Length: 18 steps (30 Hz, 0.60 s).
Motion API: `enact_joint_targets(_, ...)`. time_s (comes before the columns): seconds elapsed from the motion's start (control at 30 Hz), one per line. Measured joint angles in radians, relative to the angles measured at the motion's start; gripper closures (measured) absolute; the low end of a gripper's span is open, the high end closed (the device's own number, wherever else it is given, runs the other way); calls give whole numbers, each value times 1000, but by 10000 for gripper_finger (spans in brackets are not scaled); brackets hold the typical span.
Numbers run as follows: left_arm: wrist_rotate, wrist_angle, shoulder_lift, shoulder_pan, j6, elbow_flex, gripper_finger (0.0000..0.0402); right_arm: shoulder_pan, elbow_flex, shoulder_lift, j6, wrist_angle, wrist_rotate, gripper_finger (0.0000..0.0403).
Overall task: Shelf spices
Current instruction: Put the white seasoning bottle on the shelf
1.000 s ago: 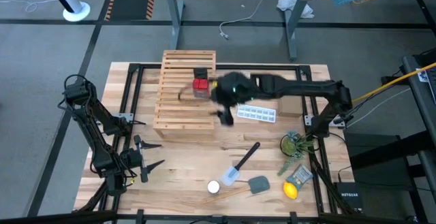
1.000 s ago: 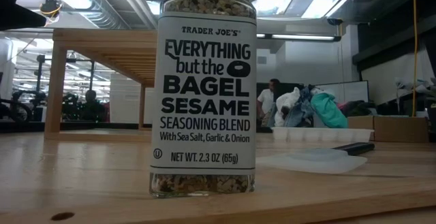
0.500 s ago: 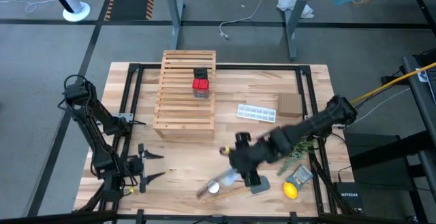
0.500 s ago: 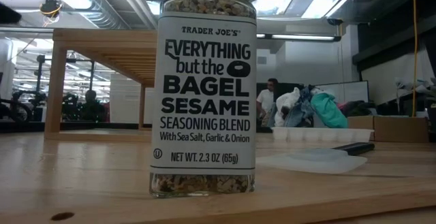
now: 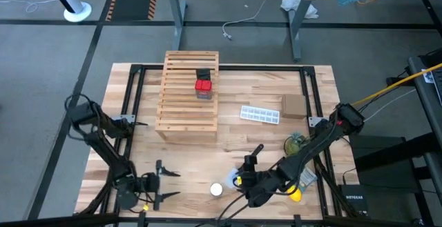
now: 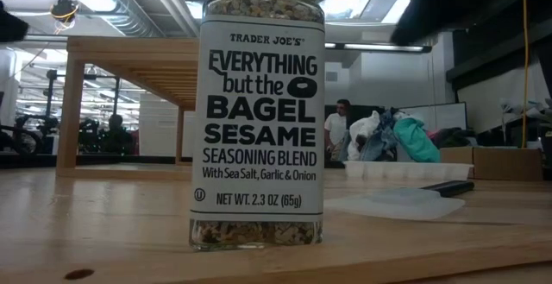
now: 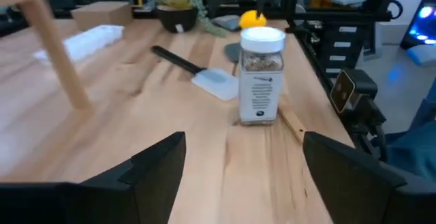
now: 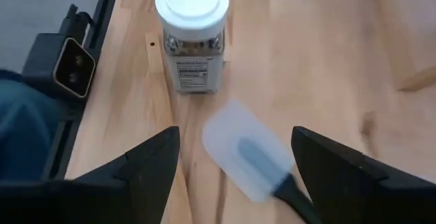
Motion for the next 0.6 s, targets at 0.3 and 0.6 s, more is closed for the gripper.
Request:
enact_joint_targets(0.3, 169, 138, 157, 131, 73, 73, 112, -51, -235, -1, 26, 433, -47, 114)
enact_joint_targets(0.6, 222, 139, 199, 197, 147, 148, 112, -53, -320, 62, 16, 752, -71, 114)
